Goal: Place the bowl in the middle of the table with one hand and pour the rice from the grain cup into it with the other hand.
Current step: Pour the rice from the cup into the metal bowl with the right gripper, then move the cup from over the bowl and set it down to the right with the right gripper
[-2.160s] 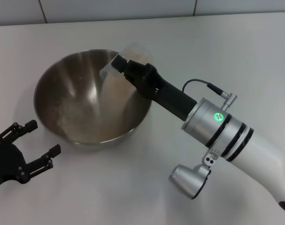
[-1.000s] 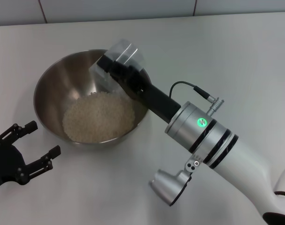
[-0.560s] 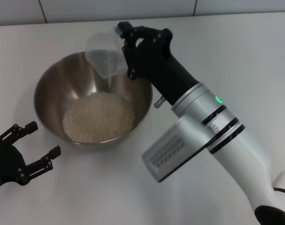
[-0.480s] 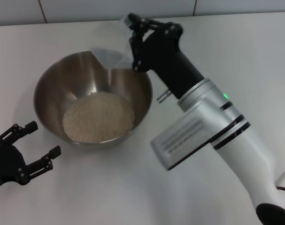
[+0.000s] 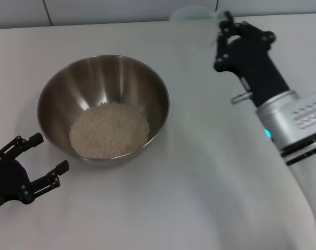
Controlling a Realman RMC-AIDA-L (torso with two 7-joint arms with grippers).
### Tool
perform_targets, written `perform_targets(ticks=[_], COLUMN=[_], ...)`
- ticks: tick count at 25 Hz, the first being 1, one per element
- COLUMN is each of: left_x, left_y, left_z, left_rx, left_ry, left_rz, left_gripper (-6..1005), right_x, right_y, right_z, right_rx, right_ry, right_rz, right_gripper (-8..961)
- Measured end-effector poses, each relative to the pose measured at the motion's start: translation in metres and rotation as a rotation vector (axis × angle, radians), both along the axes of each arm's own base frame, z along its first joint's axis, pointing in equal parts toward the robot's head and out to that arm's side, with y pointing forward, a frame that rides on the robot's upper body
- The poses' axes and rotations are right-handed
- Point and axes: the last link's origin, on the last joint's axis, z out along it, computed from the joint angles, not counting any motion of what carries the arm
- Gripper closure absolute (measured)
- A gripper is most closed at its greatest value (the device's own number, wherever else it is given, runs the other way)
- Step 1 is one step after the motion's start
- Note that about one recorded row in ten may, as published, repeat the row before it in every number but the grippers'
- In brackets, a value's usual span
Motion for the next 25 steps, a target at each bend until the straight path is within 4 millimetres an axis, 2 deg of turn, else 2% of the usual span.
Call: perform_targets(ticks=[3, 11, 18, 25], left_x=[0.001, 0.001, 0.001, 0.001], left_y=[0.0, 0.001, 0.0, 0.001], left_z=[0.0, 0.001, 0.0, 0.0], left_rx=[-0.001, 0.004, 0.004, 0.003], left_ry=[0.0, -0.001, -0.005, -0.007], left_rz=[-0.004, -0.004, -0.003, -0.003], left_gripper=[157, 157, 157, 157], right_x=[0.025, 0.055, 0.062, 0.06], right_y=[-0.008, -0.015, -0.011, -0.002], right_z=[0.009, 0.009, -0.007, -0.024], right_rx=[0.025, -0.03, -0.138, -0.234], right_ry=[0.003, -0.016, -0.087, -0.15], right_rz=[-0.044, -0.116, -0.159, -0.183], right_gripper=[940, 941, 942, 941])
